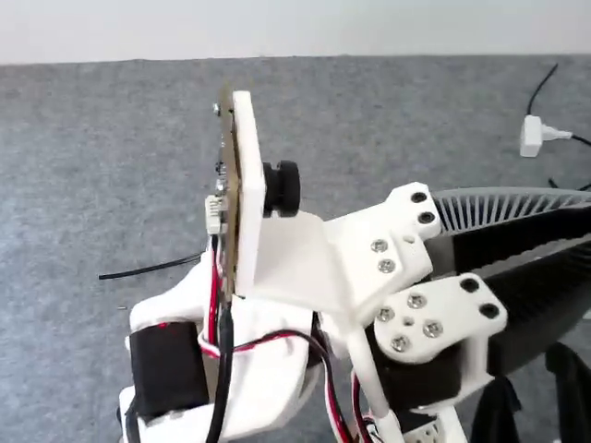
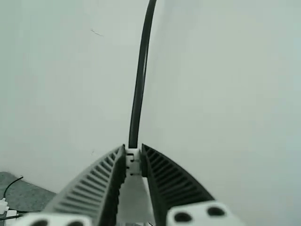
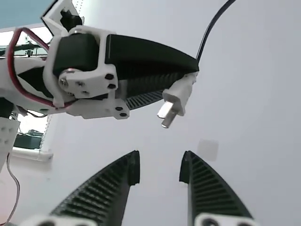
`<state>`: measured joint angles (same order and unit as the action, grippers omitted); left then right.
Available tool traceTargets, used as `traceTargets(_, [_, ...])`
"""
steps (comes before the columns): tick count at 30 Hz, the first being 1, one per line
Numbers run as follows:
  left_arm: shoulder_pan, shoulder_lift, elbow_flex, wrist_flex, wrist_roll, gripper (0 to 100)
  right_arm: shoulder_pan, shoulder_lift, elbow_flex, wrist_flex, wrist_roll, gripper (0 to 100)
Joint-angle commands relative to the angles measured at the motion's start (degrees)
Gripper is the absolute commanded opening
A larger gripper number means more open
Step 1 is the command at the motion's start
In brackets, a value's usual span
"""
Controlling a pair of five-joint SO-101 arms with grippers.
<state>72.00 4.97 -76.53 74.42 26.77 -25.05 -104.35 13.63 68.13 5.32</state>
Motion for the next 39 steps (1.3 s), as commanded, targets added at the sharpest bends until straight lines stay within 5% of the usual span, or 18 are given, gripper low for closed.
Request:
traceTargets(1, [-0.6,-0.8,-1.5,0.4,0.4,1,-0.6,0.3,1.1,-1.3,0.8,16.2])
traceTargets(19, [-9.7,-0.2,0.5,0.8,1.0,1,-0.5,0.5,3.1,-6.3,0.0,16.2])
traceTargets(24, [-9.8,-0.3,0.2,0.3,1.7,1,-0.2,0.3,4.6,-8.6,-6.1,16.2])
traceTargets(39, [-9.6,-0.3,0.1,-0.4,1.7,1,0.0,0.2,4.7,-8.8,-6.2,16.2])
